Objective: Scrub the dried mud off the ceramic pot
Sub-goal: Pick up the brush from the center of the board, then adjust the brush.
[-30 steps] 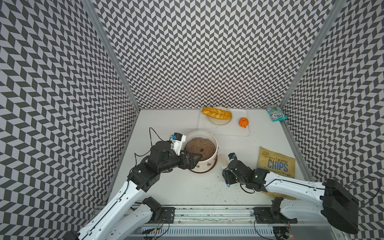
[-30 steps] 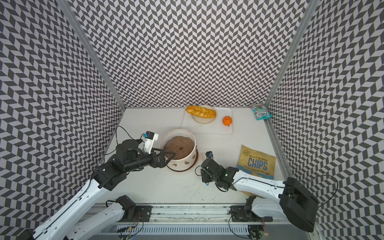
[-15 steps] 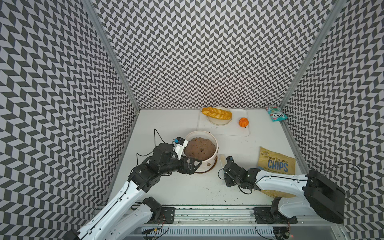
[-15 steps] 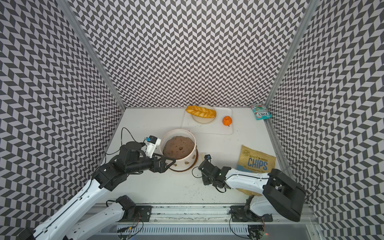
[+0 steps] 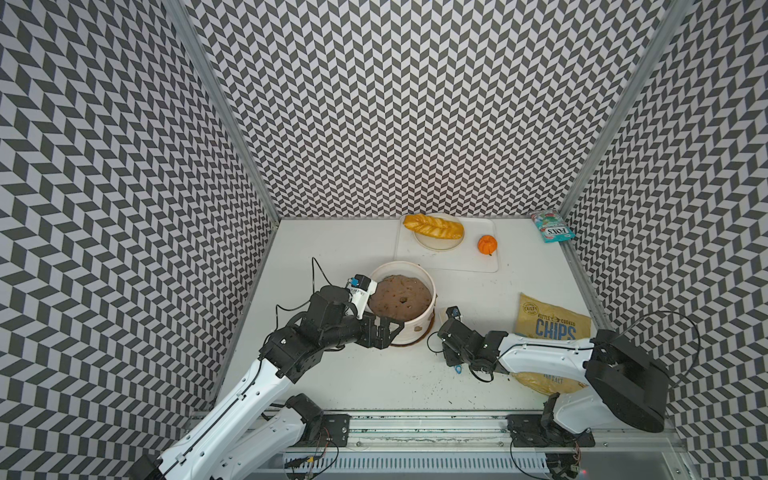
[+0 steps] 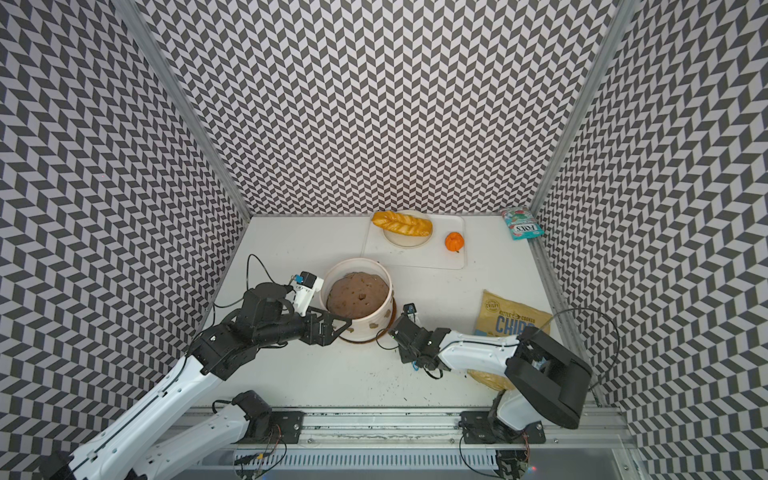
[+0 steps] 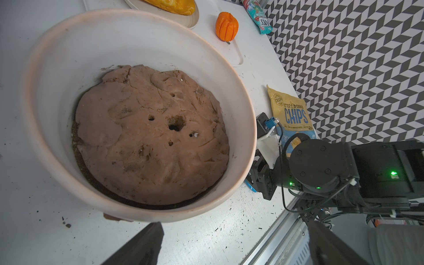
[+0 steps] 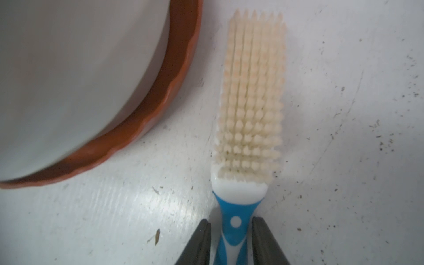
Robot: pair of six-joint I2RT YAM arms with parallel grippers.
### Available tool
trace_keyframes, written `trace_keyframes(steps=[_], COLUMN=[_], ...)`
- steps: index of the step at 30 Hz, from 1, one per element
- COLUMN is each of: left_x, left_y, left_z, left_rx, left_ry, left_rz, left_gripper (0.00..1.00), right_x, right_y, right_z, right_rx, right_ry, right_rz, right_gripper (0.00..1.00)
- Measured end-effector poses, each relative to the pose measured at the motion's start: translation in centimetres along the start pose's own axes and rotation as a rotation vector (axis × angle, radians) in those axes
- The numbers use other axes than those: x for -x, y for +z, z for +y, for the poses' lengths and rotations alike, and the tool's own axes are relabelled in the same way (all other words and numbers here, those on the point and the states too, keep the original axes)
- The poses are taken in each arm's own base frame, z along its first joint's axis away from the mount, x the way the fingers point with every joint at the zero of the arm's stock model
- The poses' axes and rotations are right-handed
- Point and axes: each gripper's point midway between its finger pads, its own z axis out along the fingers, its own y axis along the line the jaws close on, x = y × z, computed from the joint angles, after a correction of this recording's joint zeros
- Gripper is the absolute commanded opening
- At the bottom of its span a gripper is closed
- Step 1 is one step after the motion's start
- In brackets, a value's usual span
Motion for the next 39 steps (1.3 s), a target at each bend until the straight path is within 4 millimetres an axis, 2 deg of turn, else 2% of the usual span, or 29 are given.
trace_keyframes(steps=[2, 7, 13, 21, 25, 29, 35, 39], left_x=[0.0, -0.1, 0.3, 1.9, 3.6, 6.0, 9.4, 11.6], left_y=[0.1, 0.2, 0.5, 0.6, 0.4, 0.4, 1.7, 2.7], left_z=[0.0, 0.1, 0.1, -0.5, -1.3, -2.2, -3.4, -4.3], left_rx=[0.001, 0.003, 0.001, -0.012, -0.036, -0.066, -0.121, -0.177], left_ry=[-0.001, -0.002, 0.021, 0.041, 0.037, 0.011, -0.053, -0.113], left_rz=[0.003, 0.006, -0.001, -0.045, -0.103, -0.179, -0.261, -0.303], left_gripper=[1.0, 1.0, 1.0, 1.0, 1.0, 1.0, 1.0, 0.94], right_x=[0.2, 0.0, 0.0, 2.3, 4.1, 7.4, 12.6, 14.6], right_y=[-0.1, -0.3, -1.0, -3.8, -6.5, -10.2, -16.0, -18.6], right_z=[-0.1, -0.7, -1.6, -2.2, -2.5, -2.2, -0.3, 1.3], right_rx=[-0.006, -0.006, 0.002, 0.037, 0.048, 0.072, 0.142, 0.21], right_ry=[0.009, 0.019, 0.04, 0.075, 0.075, 0.06, 0.012, -0.029], right_rz=[-0.011, -0.015, -0.031, -0.133, -0.212, -0.325, -0.477, -0.537], right_gripper=[0.11, 0.0, 0.0, 0.0, 0.0, 0.0, 0.0, 0.0])
